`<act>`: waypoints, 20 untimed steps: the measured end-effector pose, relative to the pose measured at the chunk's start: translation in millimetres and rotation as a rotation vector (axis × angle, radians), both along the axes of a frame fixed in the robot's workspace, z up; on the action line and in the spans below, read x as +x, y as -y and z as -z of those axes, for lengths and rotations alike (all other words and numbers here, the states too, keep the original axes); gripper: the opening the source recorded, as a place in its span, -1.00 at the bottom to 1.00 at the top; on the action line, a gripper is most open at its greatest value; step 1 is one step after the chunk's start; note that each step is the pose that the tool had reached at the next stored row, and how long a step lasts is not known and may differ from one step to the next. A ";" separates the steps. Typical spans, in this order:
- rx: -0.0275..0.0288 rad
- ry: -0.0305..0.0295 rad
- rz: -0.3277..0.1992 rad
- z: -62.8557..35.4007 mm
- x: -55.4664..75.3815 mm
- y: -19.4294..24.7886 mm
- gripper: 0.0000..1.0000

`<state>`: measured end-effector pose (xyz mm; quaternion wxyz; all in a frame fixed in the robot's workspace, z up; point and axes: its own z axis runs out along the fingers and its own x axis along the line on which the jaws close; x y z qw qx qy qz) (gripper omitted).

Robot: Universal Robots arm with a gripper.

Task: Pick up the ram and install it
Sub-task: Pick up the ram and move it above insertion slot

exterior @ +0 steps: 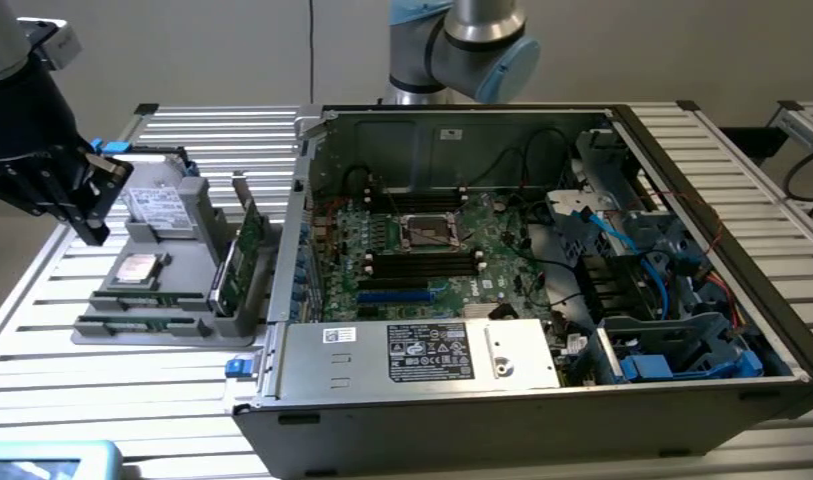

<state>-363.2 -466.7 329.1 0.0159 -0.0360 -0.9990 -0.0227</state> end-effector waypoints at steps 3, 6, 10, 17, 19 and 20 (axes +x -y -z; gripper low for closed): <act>0.0000 0.0001 0.000 0.0 0.0 0.0 -0.79; 0.0000 0.0000 0.000 0.0 0.0 0.0 -0.79; 0.0000 0.0001 0.000 0.0 0.0 0.0 -0.79; -0.0002 0.0001 -0.086 0.0 -0.1 -0.3 -0.79; -0.0002 0.0001 -0.122 0.0 -0.1 -0.3 -0.79; -0.0002 0.0000 -0.141 0.0 -0.1 -0.3 -0.79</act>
